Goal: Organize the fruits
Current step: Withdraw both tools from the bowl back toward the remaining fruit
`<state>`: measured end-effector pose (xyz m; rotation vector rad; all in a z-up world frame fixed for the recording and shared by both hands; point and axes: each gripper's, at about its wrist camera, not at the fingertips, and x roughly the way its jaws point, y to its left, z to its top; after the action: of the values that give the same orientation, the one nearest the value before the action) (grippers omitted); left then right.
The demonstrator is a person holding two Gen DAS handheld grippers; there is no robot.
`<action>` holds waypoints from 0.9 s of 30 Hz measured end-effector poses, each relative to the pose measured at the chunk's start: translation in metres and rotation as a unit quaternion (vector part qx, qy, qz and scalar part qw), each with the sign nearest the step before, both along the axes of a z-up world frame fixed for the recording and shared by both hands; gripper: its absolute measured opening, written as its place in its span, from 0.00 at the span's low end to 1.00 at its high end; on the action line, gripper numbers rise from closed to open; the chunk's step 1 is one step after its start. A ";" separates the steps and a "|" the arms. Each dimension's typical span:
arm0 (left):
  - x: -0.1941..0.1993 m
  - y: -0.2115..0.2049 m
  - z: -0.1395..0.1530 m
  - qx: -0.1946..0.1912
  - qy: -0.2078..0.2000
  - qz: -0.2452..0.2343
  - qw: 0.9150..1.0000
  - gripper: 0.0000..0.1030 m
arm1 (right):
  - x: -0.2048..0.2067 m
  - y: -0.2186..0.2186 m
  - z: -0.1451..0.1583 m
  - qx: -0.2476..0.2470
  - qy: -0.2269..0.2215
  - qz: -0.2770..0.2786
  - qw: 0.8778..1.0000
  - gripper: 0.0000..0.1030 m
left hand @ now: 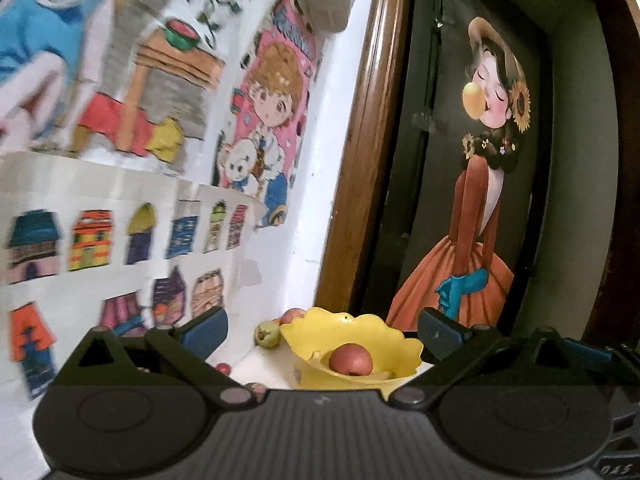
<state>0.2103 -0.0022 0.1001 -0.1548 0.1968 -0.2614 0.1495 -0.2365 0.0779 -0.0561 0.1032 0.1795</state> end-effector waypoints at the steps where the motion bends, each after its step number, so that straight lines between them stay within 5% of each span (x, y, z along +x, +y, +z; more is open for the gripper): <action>1: -0.007 0.003 0.000 0.001 -0.001 0.001 1.000 1.00 | -0.008 0.000 0.000 0.001 0.002 -0.002 1.000 0.99; 27: -0.156 0.026 -0.058 0.048 0.048 0.015 0.998 1.00 | -0.143 0.012 -0.047 0.018 0.089 -0.073 0.993 0.99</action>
<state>0.0541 0.0236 0.0424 -0.0751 0.3013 -0.2137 0.0065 -0.2245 0.0308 0.0036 0.2819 0.0395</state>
